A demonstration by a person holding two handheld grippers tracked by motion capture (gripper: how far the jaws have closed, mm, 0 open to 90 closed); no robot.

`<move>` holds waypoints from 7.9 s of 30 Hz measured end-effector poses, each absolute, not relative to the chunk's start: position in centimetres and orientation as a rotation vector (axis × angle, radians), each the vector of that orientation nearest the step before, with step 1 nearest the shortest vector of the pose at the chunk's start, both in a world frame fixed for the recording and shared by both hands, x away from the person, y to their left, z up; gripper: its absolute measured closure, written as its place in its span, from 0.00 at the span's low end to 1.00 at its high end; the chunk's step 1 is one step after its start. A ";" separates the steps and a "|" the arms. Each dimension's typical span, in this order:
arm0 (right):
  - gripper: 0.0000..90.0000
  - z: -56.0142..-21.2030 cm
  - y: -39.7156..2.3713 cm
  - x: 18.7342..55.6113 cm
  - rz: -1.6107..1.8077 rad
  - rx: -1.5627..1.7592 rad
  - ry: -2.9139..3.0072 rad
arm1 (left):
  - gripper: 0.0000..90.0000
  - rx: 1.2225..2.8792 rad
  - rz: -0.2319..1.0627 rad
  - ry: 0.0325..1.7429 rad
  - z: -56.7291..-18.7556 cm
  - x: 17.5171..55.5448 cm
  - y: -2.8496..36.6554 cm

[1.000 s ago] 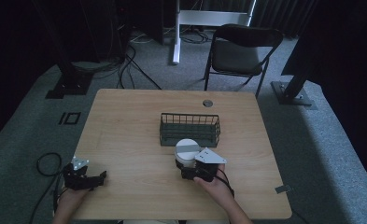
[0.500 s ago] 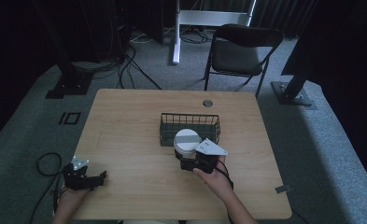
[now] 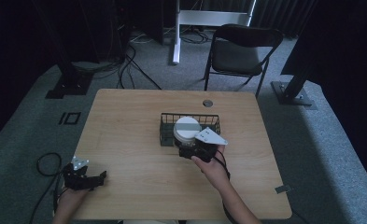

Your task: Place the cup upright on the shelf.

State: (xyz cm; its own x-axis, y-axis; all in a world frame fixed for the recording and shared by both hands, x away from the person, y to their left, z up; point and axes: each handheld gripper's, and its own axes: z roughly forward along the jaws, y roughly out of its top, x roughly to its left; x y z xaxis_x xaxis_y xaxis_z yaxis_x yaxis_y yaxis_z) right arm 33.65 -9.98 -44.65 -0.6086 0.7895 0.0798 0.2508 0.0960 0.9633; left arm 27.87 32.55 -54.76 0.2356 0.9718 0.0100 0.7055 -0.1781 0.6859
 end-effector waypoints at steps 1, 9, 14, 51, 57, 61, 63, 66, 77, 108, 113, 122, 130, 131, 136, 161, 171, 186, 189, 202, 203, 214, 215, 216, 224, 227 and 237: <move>0.20 -44.5 -10.0 33.9 1.537 1.019 1.907 | 0.01 1.954 0.619 1.531 -54.8 27.9 32.6; 0.21 -43.5 -10.5 35.8 1.524 1.083 1.838 | 0.01 1.955 0.619 1.531 -54.8 27.9 32.6; 0.20 -43.2 -10.8 36.9 1.475 1.125 1.789 | 0.01 1.953 0.619 1.531 -54.8 27.9 32.5; 0.21 -45.8 -8.8 41.5 1.074 1.438 1.702 | 0.01 1.954 0.619 1.531 -54.8 27.9 32.5; 0.21 -45.9 -8.7 41.9 1.042 1.446 1.730 | 0.01 1.954 0.619 1.531 -54.8 27.9 32.5; 0.21 -46.2 -8.7 42.2 1.040 1.455 1.739 | 0.01 1.954 0.619 1.531 -54.8 27.9 32.5; 0.21 -46.3 -8.7 42.3 1.026 1.448 1.740 | 0.01 1.954 0.619 1.531 -54.8 27.9 32.5; 0.21 -46.5 -8.6 42.4 1.021 1.445 1.749 | 0.01 1.954 0.619 1.531 -54.8 27.9 32.5; 0.21 -47.2 -8.3 42.6 1.020 1.436 1.786 | 0.01 1.954 0.619 1.531 -54.8 27.9 32.5; 0.17 -49.2 -9.0 41.3 1.112 1.386 1.732 | 0.01 1.953 0.621 1.535 -54.8 27.8 32.5; 0.15 -49.2 -9.2 41.2 1.133 1.380 1.721 | 0.01 1.952 0.621 1.535 -54.8 27.8 32.5; 0.15 -49.1 -9.7 40.9 1.192 1.396 1.693 | 0.01 1.952 0.621 1.534 -54.8 27.8 32.5; 0.15 -48.7 -10.0 40.3 1.216 1.375 1.693 | 0.01 1.953 0.621 1.535 -54.8 27.8 32.5; 0.15 -48.6 -10.0 40.2 1.216 1.373 1.699 | 0.01 1.952 0.621 1.535 -54.8 27.8 32.5; 0.15 -48.5 -10.2 39.7 1.213 1.355 1.707 | 0.01 1.953 0.621 1.535 -54.8 27.8 32.5; 0.15 -47.4 -11.6 37.0 1.258 1.277 1.748 | 0.01 1.953 0.621 1.535 -54.8 27.8 32.5; 0.14 -47.7 -13.0 35.2 1.267 1.248 1.780 | 0.01 1.952 0.621 1.535 -54.8 27.8 32.5; 0.14 -48.8 -16.1 32.9 1.219 1.242 1.797 | 0.01 1.952 0.620 1.535 -54.8 27.8 32.5; 0.14 -49.2 -16.5 32.6 1.205 1.238 1.817 | 0.01 1.952 0.621 1.535 -54.8 27.8 32.5; 0.14 -50.7 -18.7 31.9 1.175 1.295 1.831 | 0.01 1.953 0.620 1.534 -54.8 27.8 32.5; 0.14 -50.8 -18.9 31.8 1.170 1.292 1.831 | 0.01 1.952 0.621 1.534 -54.8 27.8 32.5; 0.14 -52.5 -20.5 31.3 1.108 1.320 1.874 | 0.01 1.952 0.621 1.534 -54.8 27.8 32.5; 0.14 -52.6 -20.7 31.3 1.100 1.325 1.880 | 0.01 1.952 0.621 1.535 -54.8 27.8 32.5; 0.14 -52.7 -20.8 31.2 1.095 1.335 1.878 | 0.01 1.952 0.621 1.534 -54.8 27.8 32.5; 0.14 -53.7 -22.1 31.0 1.047 1.375 1.897 | 0.01 1.955 0.621 1.534 -54.8 27.8 32.5; 0.14 -54.0 -22.7 30.9 1.033 1.395 1.894 | 0.01 1.955 0.621 1.533 -54.8 27.8 32.5; 0.14 -54.4 -24.7 30.9 0.985 1.450 1.870 | 0.01 1.955 0.621 1.534 -54.8 27.8 32.5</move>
